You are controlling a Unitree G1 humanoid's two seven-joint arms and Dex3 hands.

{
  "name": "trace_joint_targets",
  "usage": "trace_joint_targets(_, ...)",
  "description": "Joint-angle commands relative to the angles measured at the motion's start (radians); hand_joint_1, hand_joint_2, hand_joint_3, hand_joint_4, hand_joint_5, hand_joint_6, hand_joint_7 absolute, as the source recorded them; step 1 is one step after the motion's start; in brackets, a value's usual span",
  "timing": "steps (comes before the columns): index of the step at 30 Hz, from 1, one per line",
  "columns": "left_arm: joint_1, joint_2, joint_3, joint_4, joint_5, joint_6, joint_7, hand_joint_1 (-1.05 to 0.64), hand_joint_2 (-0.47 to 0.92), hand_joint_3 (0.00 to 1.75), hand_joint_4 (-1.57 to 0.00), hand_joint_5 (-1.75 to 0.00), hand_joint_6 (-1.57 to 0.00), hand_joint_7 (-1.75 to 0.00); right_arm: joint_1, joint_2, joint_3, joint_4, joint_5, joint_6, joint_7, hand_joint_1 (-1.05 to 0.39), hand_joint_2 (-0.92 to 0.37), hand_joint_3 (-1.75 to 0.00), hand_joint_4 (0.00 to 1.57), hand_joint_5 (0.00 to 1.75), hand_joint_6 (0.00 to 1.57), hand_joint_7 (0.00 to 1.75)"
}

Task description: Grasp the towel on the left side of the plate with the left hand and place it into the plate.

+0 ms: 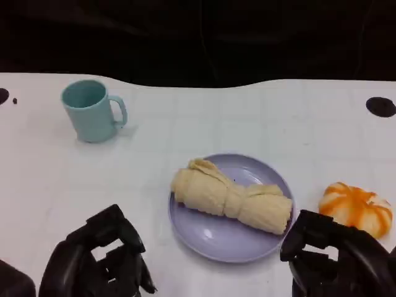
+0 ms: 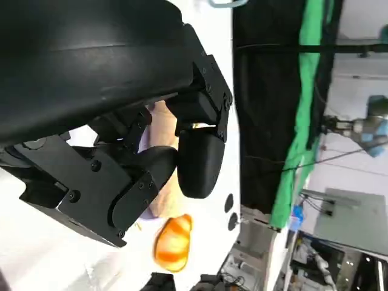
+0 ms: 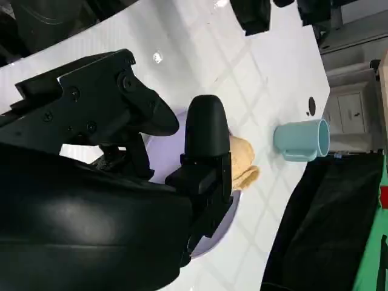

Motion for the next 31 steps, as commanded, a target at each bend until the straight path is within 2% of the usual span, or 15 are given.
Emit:
trace_joint_targets(1, -0.012, -0.003, 0.033, -0.008, -0.077, 0.118, 0.021, -0.12, 0.49, 1.34, -0.87, -1.75, -0.7, -1.74, -0.009, -0.011, -0.011, 0.012, 0.0, -0.017, 0.003, -0.08, -0.65, -1.09, 0.72, 1.75, 0.56, 1.61)
trace_joint_targets(7, -0.035, -0.004, 0.055, 0.004, -0.128, 0.202, 0.022, -0.09, 0.49, 1.35, -0.85, -1.75, -0.7, -1.72, -0.016, -0.013, -0.016, 0.037, -0.002, -0.038, 0.009, -0.05, -0.65, -1.11, 0.72, 1.75, 0.57, 1.61)
trace_joint_targets(16, -0.052, -0.009, 0.053, 0.045, -0.121, 0.195, 0.011, -0.06, 0.49, 1.36, -0.86, -1.75, -0.71, -1.71, -0.015, -0.012, -0.036, 0.094, 0.007, -0.108, 0.02, 0.0, -0.65, -1.17, 0.73, 1.75, 0.55, 1.65)
trace_joint_targets(31, -0.044, -0.009, 0.045, 0.042, -0.1, 0.183, 0.007, -0.06, 0.47, 1.39, -0.89, -1.75, -0.73, -1.71, -0.008, -0.015, -0.034, 0.082, -0.004, -0.096, 0.023, 0.0, -0.6, -1.2, 0.73, 1.75, 0.57, 1.65)
